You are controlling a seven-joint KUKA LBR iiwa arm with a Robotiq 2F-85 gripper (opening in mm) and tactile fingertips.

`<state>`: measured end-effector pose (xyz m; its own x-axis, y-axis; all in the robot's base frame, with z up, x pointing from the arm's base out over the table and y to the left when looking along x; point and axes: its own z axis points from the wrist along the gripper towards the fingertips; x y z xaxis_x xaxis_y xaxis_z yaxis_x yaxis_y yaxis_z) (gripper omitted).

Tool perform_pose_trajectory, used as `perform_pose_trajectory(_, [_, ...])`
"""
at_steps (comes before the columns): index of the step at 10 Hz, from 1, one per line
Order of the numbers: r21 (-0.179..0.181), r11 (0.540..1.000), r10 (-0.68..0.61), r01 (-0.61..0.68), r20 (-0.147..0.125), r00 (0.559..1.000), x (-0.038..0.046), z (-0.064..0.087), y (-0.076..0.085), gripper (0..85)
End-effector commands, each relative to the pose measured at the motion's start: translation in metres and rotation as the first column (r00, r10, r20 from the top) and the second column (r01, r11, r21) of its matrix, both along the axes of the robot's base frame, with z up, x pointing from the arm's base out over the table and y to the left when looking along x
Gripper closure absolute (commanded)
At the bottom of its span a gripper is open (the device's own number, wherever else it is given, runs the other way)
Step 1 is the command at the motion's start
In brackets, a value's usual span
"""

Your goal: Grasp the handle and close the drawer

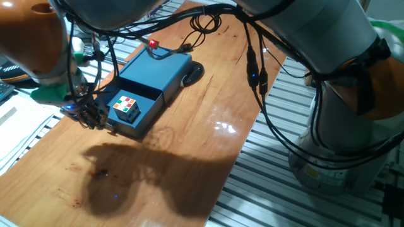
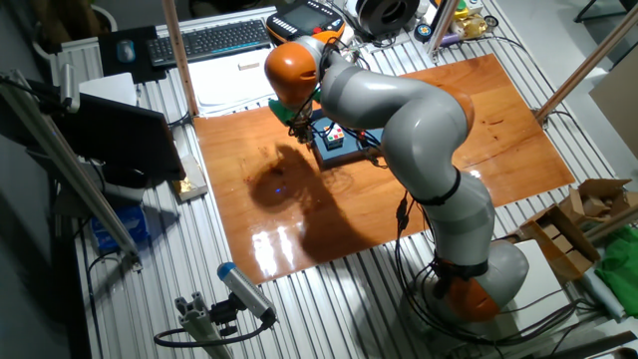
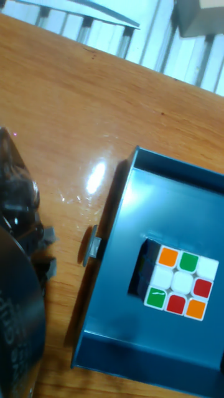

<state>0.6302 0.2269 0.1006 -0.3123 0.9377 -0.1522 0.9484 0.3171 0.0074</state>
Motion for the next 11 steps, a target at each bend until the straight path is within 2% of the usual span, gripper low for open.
perform_pose_trajectory(1, [0.002, 1.000, -0.011, 0.011, -0.001, 1.000, -0.0005, -0.002, -0.001, 45.3])
perform_pose_trajectory(6, [-0.012, 0.997, -0.080, 0.080, 0.009, 0.997, 0.0033, -0.015, -0.007, 47.0])
perform_pose_trajectory(9, [-0.024, 0.994, -0.105, 0.105, 0.005, 0.994, 0.0040, -0.020, -0.009, 38.3])
perform_pose_trajectory(11, [-0.029, 0.993, -0.112, 0.112, 0.010, 0.994, 0.0043, -0.024, -0.010, 36.3])
